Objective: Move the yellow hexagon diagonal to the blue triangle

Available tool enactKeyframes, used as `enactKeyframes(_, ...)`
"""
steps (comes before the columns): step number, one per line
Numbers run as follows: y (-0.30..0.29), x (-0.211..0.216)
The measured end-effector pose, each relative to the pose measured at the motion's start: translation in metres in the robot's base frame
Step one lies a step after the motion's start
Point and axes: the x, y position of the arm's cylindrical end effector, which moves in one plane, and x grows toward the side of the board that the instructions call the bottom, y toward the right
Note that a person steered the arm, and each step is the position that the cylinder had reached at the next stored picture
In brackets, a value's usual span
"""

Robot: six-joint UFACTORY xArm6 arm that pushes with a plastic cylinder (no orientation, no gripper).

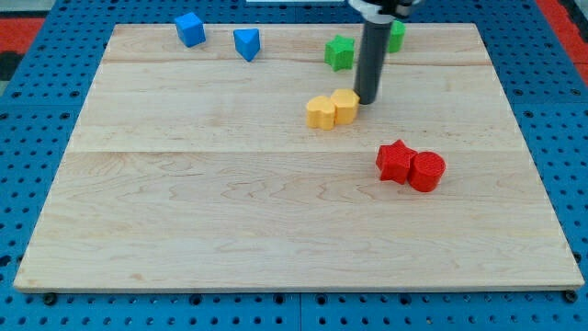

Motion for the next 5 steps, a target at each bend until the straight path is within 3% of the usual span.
enactKeyframes(1, 0.032, 0.025)
enactKeyframes(2, -0.004, 0.046)
enactKeyframes(3, -0.035, 0.025)
enactKeyframes(5, -0.040, -0.010)
